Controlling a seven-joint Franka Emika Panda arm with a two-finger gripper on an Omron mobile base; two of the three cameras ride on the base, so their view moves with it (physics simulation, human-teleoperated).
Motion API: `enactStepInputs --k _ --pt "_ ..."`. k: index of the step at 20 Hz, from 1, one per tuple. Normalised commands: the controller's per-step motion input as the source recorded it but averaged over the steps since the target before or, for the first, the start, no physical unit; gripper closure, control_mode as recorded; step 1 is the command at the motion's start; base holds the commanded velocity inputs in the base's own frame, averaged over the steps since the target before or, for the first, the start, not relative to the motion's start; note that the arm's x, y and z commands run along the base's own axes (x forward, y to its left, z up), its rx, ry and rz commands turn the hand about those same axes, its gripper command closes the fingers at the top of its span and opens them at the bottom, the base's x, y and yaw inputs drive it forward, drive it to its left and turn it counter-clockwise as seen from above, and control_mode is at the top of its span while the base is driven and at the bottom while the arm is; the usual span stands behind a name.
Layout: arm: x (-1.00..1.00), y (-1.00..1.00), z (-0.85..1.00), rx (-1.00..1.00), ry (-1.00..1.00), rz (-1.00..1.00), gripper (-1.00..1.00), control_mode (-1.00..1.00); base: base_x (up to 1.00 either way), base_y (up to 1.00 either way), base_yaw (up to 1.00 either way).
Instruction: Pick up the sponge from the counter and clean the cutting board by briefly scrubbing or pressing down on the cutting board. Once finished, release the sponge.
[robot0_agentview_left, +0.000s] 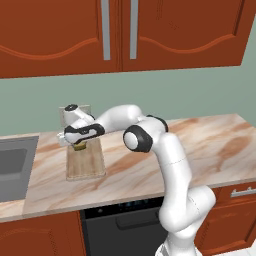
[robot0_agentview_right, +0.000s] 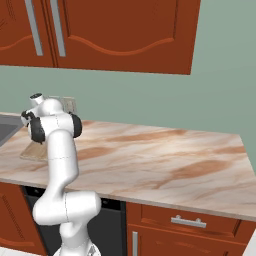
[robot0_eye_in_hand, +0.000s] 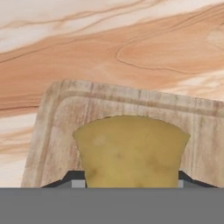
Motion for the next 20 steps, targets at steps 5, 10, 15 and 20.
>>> enactStepInputs --k 5,10,15,20 --pt "-0.43 0.08 -0.49 0.00 0.00 0.00 1.00 -1.00 0.00 0.00 0.00" --pt "-0.09 0.00 -0.77 0.00 0.00 0.00 1.00 -1.00 0.00 0.00 0.00" --pt "-0.62 0.00 -0.32 0.00 0.00 0.00 1.00 -1.00 0.00 0.00 0.00" --pt "-0.70 0.00 -0.48 0.01 0.00 0.00 1.00 -1.00 0.00 0.00 0.00"
